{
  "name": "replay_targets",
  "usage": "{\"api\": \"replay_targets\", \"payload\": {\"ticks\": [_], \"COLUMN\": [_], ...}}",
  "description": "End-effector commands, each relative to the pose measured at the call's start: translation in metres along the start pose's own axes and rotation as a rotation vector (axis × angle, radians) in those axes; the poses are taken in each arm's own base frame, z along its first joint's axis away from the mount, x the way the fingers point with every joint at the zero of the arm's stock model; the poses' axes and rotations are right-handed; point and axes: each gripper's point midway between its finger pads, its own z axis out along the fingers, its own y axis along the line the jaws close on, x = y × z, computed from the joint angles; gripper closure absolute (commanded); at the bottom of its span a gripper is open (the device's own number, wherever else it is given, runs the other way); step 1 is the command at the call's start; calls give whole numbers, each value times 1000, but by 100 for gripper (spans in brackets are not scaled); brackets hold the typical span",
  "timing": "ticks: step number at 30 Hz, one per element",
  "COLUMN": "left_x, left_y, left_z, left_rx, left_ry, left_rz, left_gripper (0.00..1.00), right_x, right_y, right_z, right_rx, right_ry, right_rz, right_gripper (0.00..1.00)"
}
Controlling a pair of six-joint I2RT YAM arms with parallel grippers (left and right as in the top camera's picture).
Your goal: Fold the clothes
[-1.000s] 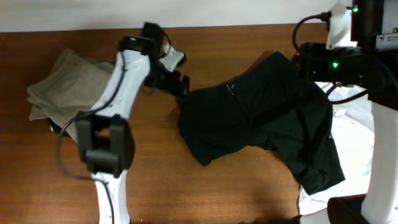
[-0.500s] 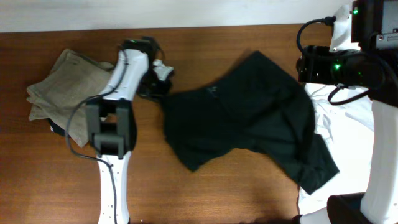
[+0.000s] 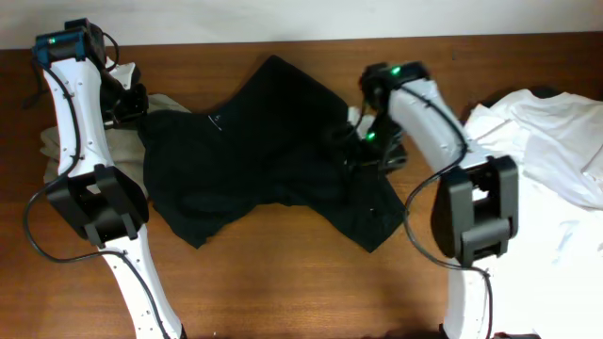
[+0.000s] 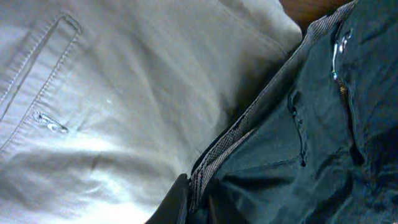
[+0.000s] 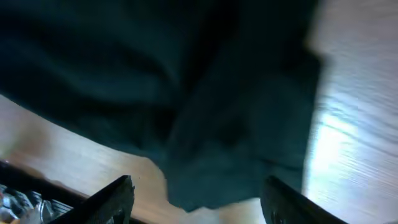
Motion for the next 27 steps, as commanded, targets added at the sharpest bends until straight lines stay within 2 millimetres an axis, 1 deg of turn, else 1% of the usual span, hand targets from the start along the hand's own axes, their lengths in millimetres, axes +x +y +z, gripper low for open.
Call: {"api": "replay_targets", "payload": {"ticks": [1,2,3,4,5,6,7,8,9,10,11,12,13,14,15,16,17,18,19,20,21,22,23,24,25,26,27], "left_x": [-4,-3,-3,-3,-3,-2,-1,-1,-2,-2,-3,-5,-10,-14,-23,-28,-34,-41,-53,-55,-57,-56,-55,-55,-58,-59,-64], "left_y": [0,0,0,0,0,0,-1,-5,-10,-12,-14,-17,-31,-42,-78,-100,-127,-153,-188,-218,-244,-259,-270,-272,-266,-258,-228], "left_z": [-9,-9,-9,-9,-9,-9,-9,-9,-10,-10,-10,-14,-23,-31,-45,-45,-39,-31,-9,10,48,73,97,122,141,152,167], "left_rx": [3,3,3,4,4,5,10,30,61,75,84,99,173,225,348,367,359,344,294,291,254,244,248,246,220,191,82], "left_ry": [-31,-29,-28,-28,-28,-24,-19,-21,-24,-26,-30,-46,-82,-114,-187,-216,-241,-266,-300,-313,-295,-279,-266,-248,-233,-219,-182], "left_rz": [-5,-6,-6,-6,-6,-7,-7,-7,-7,-6,-5,4,36,58,181,270,384,458,565,678,744,785,817,822,816,808,746], "left_gripper": [89,89,89,89,90,90,90,90,84,77,70,64,60,58,57,53,52,53,64,80,91,91,93,98,100,100,100], "right_x": [12,11,7,1,-7,-16,-31,-39,-45,-43,-34,-16,-4,3,7,9,9,9,10,12,17,23,29,33,37,40,39], "right_y": [-8,-22,-33,-57,-86,-118,-161,-196,-218,-229,-231,-226,-217,-205,-178,-162,-146,-128,-102,-72,-38,-19,-4,3,5,5,4], "right_z": [23,23,20,8,-18,-53,-105,-146,-176,-195,-207,-221,-229,-233,-237,-238,-238,-239,-243,-250,-261,-267,-273,-276,-276,-274,-272], "right_rx": [123,193,215,257,284,310,309,322,301,261,202,129,106,81,21,-14,-36,-46,-73,-130,-152,-144,-138,-138,-139,-140,-140], "right_ry": [47,34,14,-25,-89,-180,-350,-497,-613,-673,-697,-694,-681,-670,-653,-639,-628,-622,-624,-640,-668,-684,-701,-708,-703,-690,-682], "right_rz": [74,116,139,180,239,309,407,475,510,513,527,544,545,533,451,431,404,371,319,260,181,136,100,86,86,92,95], "right_gripper": [45,62,88,96,96,96,96,96,56,26,14,12,12,12,12,12,12,14,16,16,18,18,18,18,18,18,18]}}
